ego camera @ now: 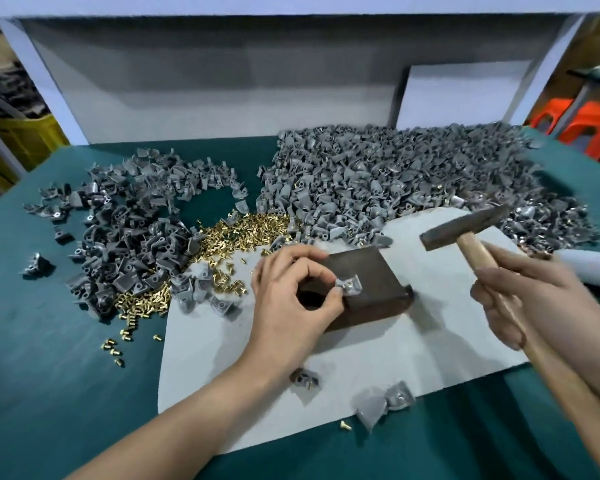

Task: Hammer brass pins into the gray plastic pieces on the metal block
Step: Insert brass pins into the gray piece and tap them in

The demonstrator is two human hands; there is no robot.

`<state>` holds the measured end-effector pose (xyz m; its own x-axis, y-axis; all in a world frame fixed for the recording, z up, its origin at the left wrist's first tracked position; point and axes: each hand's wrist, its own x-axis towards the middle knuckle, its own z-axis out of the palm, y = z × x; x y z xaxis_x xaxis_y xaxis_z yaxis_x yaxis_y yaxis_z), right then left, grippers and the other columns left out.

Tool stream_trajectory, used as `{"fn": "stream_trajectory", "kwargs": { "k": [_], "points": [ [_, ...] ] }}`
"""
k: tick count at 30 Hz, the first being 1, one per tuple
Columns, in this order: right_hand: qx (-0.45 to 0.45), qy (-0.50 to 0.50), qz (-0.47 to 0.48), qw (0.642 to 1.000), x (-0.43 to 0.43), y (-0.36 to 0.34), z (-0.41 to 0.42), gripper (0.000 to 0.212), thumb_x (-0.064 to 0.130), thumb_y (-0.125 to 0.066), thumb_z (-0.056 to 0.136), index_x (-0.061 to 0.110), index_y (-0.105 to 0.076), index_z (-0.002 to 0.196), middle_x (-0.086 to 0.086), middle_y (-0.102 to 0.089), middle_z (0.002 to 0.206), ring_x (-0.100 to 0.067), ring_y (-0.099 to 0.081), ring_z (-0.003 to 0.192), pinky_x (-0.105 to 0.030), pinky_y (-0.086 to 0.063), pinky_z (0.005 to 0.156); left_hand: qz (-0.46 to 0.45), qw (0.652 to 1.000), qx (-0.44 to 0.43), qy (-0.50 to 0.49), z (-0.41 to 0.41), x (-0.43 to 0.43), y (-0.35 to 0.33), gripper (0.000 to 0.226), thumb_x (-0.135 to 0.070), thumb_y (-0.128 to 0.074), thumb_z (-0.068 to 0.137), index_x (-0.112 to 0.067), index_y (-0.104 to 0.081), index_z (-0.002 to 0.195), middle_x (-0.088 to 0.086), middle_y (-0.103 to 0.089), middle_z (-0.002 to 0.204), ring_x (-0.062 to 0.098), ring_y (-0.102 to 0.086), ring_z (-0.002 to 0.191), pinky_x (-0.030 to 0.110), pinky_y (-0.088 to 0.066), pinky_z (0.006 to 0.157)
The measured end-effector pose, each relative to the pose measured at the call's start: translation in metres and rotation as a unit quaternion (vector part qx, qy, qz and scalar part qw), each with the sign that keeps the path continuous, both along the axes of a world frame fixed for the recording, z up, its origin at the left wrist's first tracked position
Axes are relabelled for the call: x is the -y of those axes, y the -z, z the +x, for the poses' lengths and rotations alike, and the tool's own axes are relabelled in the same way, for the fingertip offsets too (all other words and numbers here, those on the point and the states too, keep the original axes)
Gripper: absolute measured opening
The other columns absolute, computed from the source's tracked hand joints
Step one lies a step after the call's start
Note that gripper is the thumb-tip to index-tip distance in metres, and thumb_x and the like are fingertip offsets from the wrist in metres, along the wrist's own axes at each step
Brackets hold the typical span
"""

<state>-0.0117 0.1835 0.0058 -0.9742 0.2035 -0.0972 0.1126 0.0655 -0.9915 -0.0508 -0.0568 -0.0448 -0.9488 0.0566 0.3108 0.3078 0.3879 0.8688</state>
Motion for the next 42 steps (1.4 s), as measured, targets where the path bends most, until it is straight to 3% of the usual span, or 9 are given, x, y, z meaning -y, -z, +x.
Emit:
{"fn": "stream_trajectory", "kwargs": {
  "k": [8,10,13,16,20,27,33,38,42],
  "points": [
    [0.064,0.045,0.017,0.997,-0.009,0.030,-0.008,0.022,0.007,-0.052,0.095,0.020,-0.062,0.110,-0.013,-0.053,0.053,-0.021,-0.044,0.033,-0.020,-0.034,0.031,0.013,1.000,0.002,0.015,-0.080,-0.025,-0.078,0.009,-0.025,-0.059,0.094,-0.026,-0.067,0.098,-0.010,-0.071,0.089,-0.006,-0.060,0.061,0.005,-0.044,0.057],
    [0.070,0.062,0.056,0.994,-0.005,0.033,-0.008,0.038,0.004,-0.052,0.094,0.032,-0.051,0.120,-0.013,-0.059,0.055,-0.022,-0.048,0.036,-0.024,-0.038,0.034,-0.113,0.993,-0.042,0.006,-0.124,-0.018,-0.089,0.039,-0.034,-0.041,0.102,-0.020,-0.049,0.137,0.001,-0.069,0.106,0.006,-0.064,0.065,0.021,-0.055,0.066],
    [0.058,0.077,0.144,0.985,-0.002,0.035,-0.005,0.040,0.008,-0.058,0.091,0.034,-0.054,0.121,-0.007,-0.066,0.059,-0.021,-0.056,0.043,-0.029,-0.044,0.048,-0.369,0.926,0.041,-0.071,-0.182,0.040,-0.072,0.052,-0.042,-0.027,0.103,-0.021,-0.025,0.150,0.020,-0.059,0.124,0.039,-0.061,0.106,0.059,-0.046,0.097],
    [0.037,0.090,0.325,0.941,-0.004,0.033,-0.002,0.045,0.018,-0.065,0.085,0.027,-0.058,0.128,-0.002,-0.070,0.075,-0.022,-0.062,0.067,-0.030,-0.041,0.062,-0.459,0.855,0.218,-0.103,-0.192,0.114,-0.038,0.044,-0.032,-0.033,0.104,-0.023,-0.032,0.148,0.022,-0.043,0.141,0.037,-0.060,0.108,0.053,-0.051,0.094],
    [0.000,0.091,0.428,0.899,-0.001,0.032,-0.004,0.047,0.012,-0.072,0.077,0.014,-0.064,0.123,-0.009,-0.059,0.091,-0.026,-0.052,0.076,-0.030,-0.032,0.071,-0.451,0.871,0.101,-0.163,-0.175,0.158,-0.017,0.023,-0.015,-0.047,0.100,-0.013,-0.065,0.115,0.010,-0.066,0.101,0.016,-0.056,0.064,0.032,-0.051,0.058],
    [0.000,0.104,0.432,0.896,-0.002,0.041,-0.010,0.043,0.011,-0.076,0.075,0.012,-0.067,0.117,-0.007,-0.055,0.093,-0.024,-0.050,0.073,-0.030,-0.035,0.076,-0.488,0.855,0.062,-0.163,-0.161,0.162,-0.026,0.015,-0.008,-0.053,0.095,-0.015,-0.065,0.089,0.008,-0.065,0.094,0.021,-0.059,0.077,0.034,-0.054,0.066],
    [-0.033,0.129,0.424,0.896,-0.009,0.052,-0.015,0.035,0.020,-0.075,0.076,0.018,-0.071,0.111,0.000,-0.055,0.095,0.000,-0.050,0.067,-0.028,-0.038,0.078,-0.422,0.896,0.030,-0.133,-0.160,0.157,-0.046,0.017,-0.003,-0.056,0.091,-0.012,-0.063,0.079,0.006,-0.065,0.092,0.017,-0.059,0.076,0.035,-0.056,0.077],
    [-0.119,0.159,0.317,0.927,-0.003,0.024,-0.008,0.042,0.018,-0.071,0.078,0.056,-0.060,0.092,0.022,-0.051,0.096,0.005,-0.057,0.080,0.000,-0.039,0.070,-0.210,0.973,0.068,-0.071,-0.116,0.115,-0.071,0.008,-0.010,-0.070,0.084,-0.014,-0.067,0.078,0.003,-0.068,0.083,0.010,-0.060,0.065,0.011,-0.048,0.050],
    [-0.204,-0.042,0.203,0.957,0.046,-0.008,-0.009,0.035,0.022,-0.074,0.074,0.047,-0.069,0.098,0.020,-0.068,0.089,0.001,-0.065,0.073,-0.007,-0.048,0.067,-0.020,0.984,0.144,0.102,-0.050,0.057,-0.083,0.008,-0.011,-0.075,0.080,-0.010,-0.067,0.080,0.008,-0.072,0.080,0.011,-0.063,0.067,0.020,-0.056,0.064]
  ]
}}
